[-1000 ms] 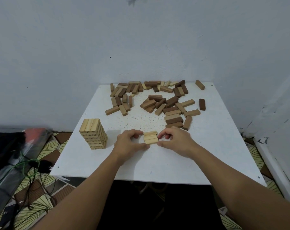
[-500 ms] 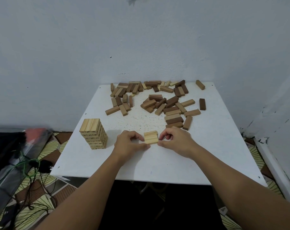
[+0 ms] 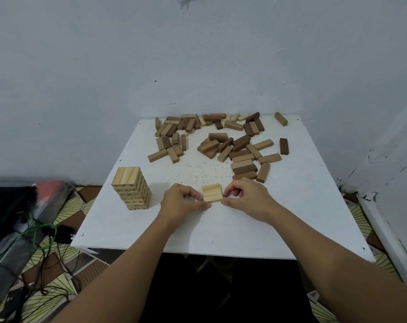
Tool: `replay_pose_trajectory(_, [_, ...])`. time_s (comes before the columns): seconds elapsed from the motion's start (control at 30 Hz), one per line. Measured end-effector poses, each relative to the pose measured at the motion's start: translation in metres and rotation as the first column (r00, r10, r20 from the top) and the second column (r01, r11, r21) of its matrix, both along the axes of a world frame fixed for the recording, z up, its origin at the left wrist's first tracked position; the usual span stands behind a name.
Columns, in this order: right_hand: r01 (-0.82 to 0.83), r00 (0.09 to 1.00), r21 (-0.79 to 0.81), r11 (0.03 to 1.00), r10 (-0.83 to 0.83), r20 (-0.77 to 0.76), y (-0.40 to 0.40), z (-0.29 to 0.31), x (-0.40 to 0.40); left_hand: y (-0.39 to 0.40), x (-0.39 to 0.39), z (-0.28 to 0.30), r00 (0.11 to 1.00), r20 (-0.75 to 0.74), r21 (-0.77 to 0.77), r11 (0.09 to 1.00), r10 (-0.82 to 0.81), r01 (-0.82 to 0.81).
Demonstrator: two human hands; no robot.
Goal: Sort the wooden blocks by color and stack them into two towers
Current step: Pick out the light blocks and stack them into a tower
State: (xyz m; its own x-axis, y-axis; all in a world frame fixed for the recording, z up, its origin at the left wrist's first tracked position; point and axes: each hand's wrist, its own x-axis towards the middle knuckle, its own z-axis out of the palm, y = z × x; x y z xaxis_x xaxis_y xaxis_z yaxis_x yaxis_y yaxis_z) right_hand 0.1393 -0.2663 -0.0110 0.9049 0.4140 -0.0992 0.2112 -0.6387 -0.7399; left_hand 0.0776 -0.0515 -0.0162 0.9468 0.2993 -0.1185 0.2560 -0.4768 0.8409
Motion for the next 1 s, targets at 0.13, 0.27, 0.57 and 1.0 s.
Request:
replay_pose_trajectory(0.13, [-0.001, 1.0, 0.002, 1.0, 0.001, 0.008, 0.0, -0.002, 0.001, 0.0, 0.0, 0.0, 1.0, -0.004, 0.01, 1.0, -0.012, 0.012])
replay_pose_trajectory(0.27, [-0.011, 1.0, 0.0, 1.0, 0.011, 0.009, -0.001, -0.003, 0.003, 0.004, 0.003, -0.004, 1.0, 0.002, -0.008, 1.0, -0.016, 0.016])
replay_pose_trajectory(0.57, [-0.15, 0.983, -0.165, 0.975, 0.129, -0.133, 0.006, 0.014, 0.023, 0.006, 0.01, 0.005, 0.982, -0.16, 0.078, 0.991, -0.097, 0.111])
replay_pose_trajectory(1.0, [-0.091, 0.968, -0.229, 0.969, 0.14, 0.209, 0.01, 0.033, 0.018, 0.004, 0.017, 0.028, 0.984, -0.056, 0.215, 0.96, -0.17, 0.178])
